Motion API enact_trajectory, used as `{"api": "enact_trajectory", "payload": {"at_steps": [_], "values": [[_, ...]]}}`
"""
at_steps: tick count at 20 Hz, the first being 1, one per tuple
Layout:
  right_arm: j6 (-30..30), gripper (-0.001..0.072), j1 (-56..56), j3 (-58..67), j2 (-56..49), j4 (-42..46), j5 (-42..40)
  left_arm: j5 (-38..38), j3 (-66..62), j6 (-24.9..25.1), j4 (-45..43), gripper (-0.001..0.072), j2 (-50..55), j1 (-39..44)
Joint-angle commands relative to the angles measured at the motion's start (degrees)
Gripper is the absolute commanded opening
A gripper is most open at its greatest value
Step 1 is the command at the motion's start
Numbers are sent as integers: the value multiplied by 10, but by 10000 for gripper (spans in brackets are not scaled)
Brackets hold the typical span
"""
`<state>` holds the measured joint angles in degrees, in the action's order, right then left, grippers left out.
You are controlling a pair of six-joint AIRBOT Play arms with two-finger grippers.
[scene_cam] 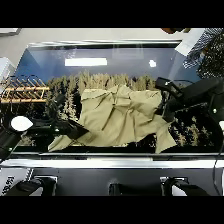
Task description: Fold the clothes and pants, and hang the long-sleeved shirts on hangers.
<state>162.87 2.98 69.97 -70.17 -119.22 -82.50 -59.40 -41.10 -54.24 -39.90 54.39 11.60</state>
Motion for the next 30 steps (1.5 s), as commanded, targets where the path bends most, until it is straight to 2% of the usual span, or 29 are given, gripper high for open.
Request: {"api": "enact_trajectory", "payload": {"at_steps": [1,4,7,10,11,15,17,22,27,30], "values": [[-9,20,-1,0,28,5,0,-13,0,-103,-28,556,-14,-64],[-20,20,-1,0,46,3,-8,-9,0,-151,-32,556,-15,-92],[-28,21,-1,0,65,4,-22,37,0,-196,-62,554,-2,-56],[-52,21,-1,0,69,2,-38,86,0,-334,-174,555,21,-7],[-52,21,-1,0,69,0,-44,96,-2,-355,-189,555,30,5],[-52,21,-1,0,68,-2,-49,126,-42,-358,-222,555,84,87],[-56,22,-1,0,68,-2,-48,143,-72,-380,-243,554,121,133],[-76,22,-1,0,68,-2,-48,145,-138,-388,-249,555,231,214],[-78,22,-1,0,68,-2,-47,145,-165,-403,-252,553,301,246],[-78,22,-1,0,68,-2,-45,145,-165,-404,-261,495,320,246]]}}
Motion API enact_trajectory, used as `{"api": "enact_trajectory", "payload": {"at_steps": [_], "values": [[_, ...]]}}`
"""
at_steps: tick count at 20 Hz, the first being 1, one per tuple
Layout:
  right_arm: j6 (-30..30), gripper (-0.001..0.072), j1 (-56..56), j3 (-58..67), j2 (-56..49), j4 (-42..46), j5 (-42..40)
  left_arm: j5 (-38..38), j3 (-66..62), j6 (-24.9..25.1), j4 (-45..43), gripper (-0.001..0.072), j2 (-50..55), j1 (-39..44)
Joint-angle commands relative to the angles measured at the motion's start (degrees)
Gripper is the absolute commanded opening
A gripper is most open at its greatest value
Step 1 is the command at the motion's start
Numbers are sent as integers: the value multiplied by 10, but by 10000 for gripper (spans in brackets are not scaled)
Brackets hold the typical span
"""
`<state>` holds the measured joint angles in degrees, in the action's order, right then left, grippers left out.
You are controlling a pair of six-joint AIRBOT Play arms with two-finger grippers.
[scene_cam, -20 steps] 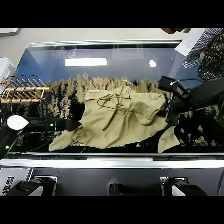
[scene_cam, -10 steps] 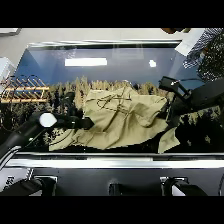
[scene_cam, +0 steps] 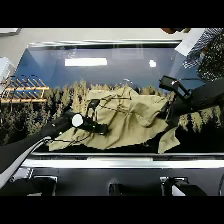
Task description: Fold the clothes and pants, and hang the long-sleeved shirts on hangers.
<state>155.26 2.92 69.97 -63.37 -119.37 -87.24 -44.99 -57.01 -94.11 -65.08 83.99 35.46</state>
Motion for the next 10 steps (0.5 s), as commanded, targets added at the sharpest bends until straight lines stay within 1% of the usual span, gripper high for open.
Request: {"api": "enact_trajectory", "payload": {"at_steps": [1,2,3,4,5,6,10], "values": [[-2,22,0,0,0,0,3,1,-6,-5,-16,492,27,6],[-2,22,0,0,0,-1,3,0,-6,-5,-21,382,27,4],[-2,22,0,0,0,0,3,-2,-6,-5,-21,221,27,1],[-2,22,0,0,0,-1,3,-2,-6,-5,-20,153,27,-2],[-2,22,0,0,0,-1,3,-1,-7,-5,-20,36,26,-6],[-2,22,0,0,0,-2,3,-2,-9,-5,-21,17,26,-12],[-2,22,0,0,0,-2,3,-2,-41,-13,-20,17,10,-70]]}}
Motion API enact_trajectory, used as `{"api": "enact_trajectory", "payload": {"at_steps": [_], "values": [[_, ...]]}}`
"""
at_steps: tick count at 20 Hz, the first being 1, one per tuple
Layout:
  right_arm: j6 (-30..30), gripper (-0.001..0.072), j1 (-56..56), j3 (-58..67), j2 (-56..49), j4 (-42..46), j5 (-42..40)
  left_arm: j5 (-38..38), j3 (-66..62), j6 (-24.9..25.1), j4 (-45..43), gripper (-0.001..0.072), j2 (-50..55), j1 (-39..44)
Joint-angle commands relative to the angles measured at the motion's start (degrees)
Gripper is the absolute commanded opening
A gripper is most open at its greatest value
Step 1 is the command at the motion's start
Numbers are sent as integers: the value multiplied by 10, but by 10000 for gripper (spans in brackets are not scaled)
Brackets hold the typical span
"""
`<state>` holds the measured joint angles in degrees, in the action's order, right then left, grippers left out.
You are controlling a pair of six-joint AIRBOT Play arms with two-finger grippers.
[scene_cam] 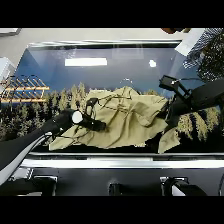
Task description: Fold the clothes and pants, and hang the long-sleeved shirts on hangers.
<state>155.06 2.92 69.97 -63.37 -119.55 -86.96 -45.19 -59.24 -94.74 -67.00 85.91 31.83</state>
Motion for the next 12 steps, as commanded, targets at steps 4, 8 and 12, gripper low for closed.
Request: {"api": "enact_trajectory", "payload": {"at_steps": [4,8,12], "values": [[0,22,0,0,0,0,0,0,-58,-9,0,17,-38,-111],[0,22,0,0,0,-20,-4,-4,-73,-9,12,17,-47,-153],[0,22,0,0,0,-23,-37,-2,-74,-9,13,17,-47,-159]]}}
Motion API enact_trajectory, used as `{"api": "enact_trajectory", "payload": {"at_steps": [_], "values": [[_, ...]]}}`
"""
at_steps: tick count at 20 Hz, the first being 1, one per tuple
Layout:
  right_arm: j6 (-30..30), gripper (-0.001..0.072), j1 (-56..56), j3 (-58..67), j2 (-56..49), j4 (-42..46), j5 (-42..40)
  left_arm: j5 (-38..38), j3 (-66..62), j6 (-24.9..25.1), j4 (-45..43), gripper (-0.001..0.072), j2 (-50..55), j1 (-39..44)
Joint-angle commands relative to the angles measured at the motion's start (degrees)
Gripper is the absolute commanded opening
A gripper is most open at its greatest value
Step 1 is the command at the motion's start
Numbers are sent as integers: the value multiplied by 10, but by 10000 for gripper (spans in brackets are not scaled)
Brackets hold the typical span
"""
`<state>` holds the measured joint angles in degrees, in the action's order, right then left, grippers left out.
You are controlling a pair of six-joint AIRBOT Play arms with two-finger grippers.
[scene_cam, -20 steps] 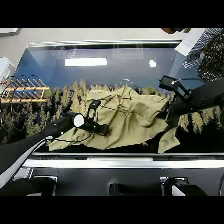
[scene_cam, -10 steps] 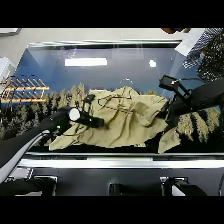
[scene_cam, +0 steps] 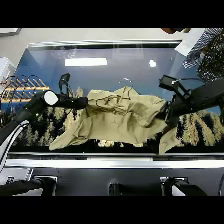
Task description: Fold the clothes and pants, and hang the long-sleeved shirts on hangers.
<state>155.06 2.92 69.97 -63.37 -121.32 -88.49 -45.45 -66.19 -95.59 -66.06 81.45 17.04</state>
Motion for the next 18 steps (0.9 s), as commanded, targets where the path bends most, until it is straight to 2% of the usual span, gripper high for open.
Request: {"api": "enact_trajectory", "payload": {"at_steps": [1,4,8,13,14,15,16,17,18], "values": [[-4,22,-1,0,0,-6,-25,-2,-7,0,7,17,-2,-11],[-11,22,-41,-4,0,28,-14,-6,-28,-1,11,17,-2,-16],[-60,22,-90,-17,0,88,54,-56,-63,-1,11,17,-2,-42],[-60,22,-93,-17,0,82,72,-133,-64,-26,9,21,32,-89],[-60,22,-93,-17,0,79,72,-133,-64,-26,9,49,42,-88],[-60,22,-93,-17,0,77,73,-132,-64,-26,10,88,51,-87],[-60,22,-93,-17,0,76,73,-131,-64,-26,13,260,58,-84],[-60,22,-93,-17,0,75,74,-131,-64,-26,18,526,60,-83],[-60,22,-93,-17,0,75,74,-134,-65,-26,29,607,58,-81]]}}
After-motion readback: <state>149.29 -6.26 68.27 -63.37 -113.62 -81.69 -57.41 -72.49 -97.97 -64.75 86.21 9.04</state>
